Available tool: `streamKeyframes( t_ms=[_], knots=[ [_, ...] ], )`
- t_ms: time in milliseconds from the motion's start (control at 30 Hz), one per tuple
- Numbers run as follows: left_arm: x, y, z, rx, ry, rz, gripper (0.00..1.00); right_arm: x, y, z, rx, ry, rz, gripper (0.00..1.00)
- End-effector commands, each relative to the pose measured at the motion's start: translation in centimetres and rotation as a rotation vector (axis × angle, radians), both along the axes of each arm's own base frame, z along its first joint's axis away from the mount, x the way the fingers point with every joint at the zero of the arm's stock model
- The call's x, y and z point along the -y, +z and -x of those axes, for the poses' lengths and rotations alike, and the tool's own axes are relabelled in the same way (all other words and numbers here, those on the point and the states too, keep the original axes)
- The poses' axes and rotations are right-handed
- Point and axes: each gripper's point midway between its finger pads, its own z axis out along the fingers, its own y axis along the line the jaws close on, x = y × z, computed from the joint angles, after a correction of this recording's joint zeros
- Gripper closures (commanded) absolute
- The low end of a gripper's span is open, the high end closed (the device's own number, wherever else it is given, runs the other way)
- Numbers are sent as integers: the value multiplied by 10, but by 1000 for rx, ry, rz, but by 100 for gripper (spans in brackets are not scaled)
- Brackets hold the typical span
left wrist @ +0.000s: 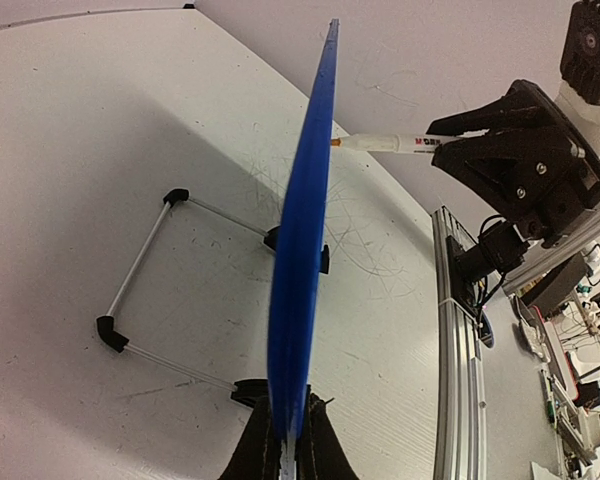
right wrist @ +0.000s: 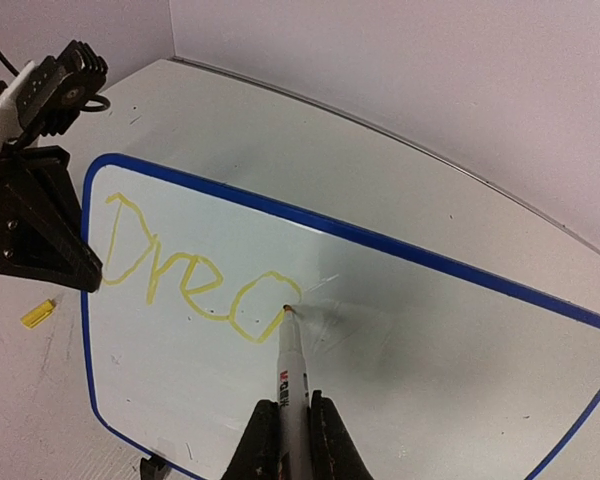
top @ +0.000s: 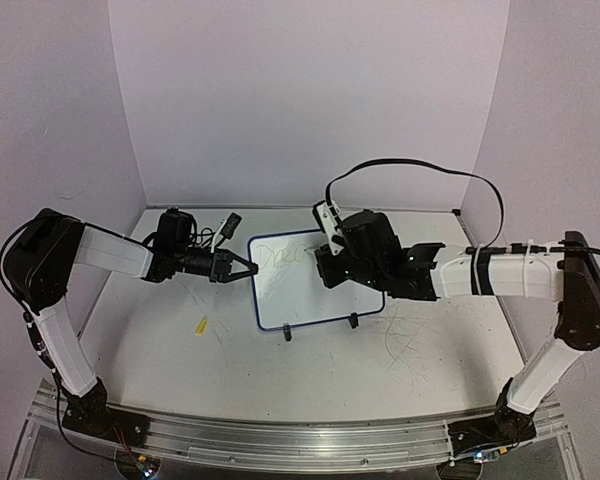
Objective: Write a sentence on the whiteboard
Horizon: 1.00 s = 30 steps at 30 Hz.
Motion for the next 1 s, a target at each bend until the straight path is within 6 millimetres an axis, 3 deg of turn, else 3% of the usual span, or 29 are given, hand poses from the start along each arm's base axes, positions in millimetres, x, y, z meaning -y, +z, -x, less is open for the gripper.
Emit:
streamKeyframes(
  t_ms=[0, 300, 967],
  knots=[
    [0, 17, -4, 51, 4, 6, 100, 13, 33, -23, 80, -87, -41, 100],
    [1, 17, -4, 48, 1, 8, 100, 11, 37, -23, 84, -76, -48, 100],
    [1, 16, -5, 48, 3, 6, 100, 9, 1, 7, -14, 7, -8, 100]
  ],
)
